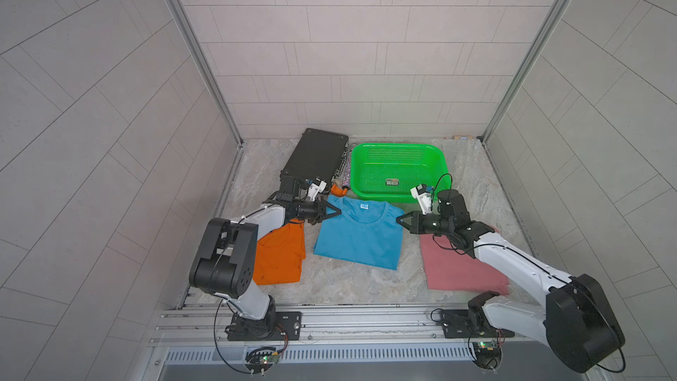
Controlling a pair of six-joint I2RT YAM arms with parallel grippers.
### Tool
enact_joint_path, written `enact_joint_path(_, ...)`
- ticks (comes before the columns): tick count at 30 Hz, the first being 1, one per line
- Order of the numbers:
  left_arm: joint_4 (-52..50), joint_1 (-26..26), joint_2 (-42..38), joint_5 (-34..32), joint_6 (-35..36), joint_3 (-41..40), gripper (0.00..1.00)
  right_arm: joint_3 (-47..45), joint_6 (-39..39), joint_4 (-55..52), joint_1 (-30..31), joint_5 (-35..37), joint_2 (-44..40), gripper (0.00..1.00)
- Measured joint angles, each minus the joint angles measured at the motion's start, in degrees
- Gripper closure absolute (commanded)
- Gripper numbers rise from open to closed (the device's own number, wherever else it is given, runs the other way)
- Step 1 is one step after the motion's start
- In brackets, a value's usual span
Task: Put the folded t-shirts into the basket
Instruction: Pick up the T-shirt from the center of the board, then place the T-shirt in the bin.
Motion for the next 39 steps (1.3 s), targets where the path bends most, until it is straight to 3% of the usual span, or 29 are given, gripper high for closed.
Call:
enact_joint_path(16,-1.31,-0.57,-3.17,2.91,-5.14,12.81,0.95,11.52,-1.84,-7.39,-0.66,2.80,-7.45,1.00)
enact_joint_path(23,-0.28,-2.23,-2.05,1.16,-7.61,18.75,0.94,19.76,-3.98,-12.63,-4.48,3.61,-5.27,1.00)
enact_joint_path(39,8.00,-11.32,27.15,-6.54,-11.65,51.49,0.94,41.18,-8.90,-19.85,-20.59,-0.02,15.63,1.00)
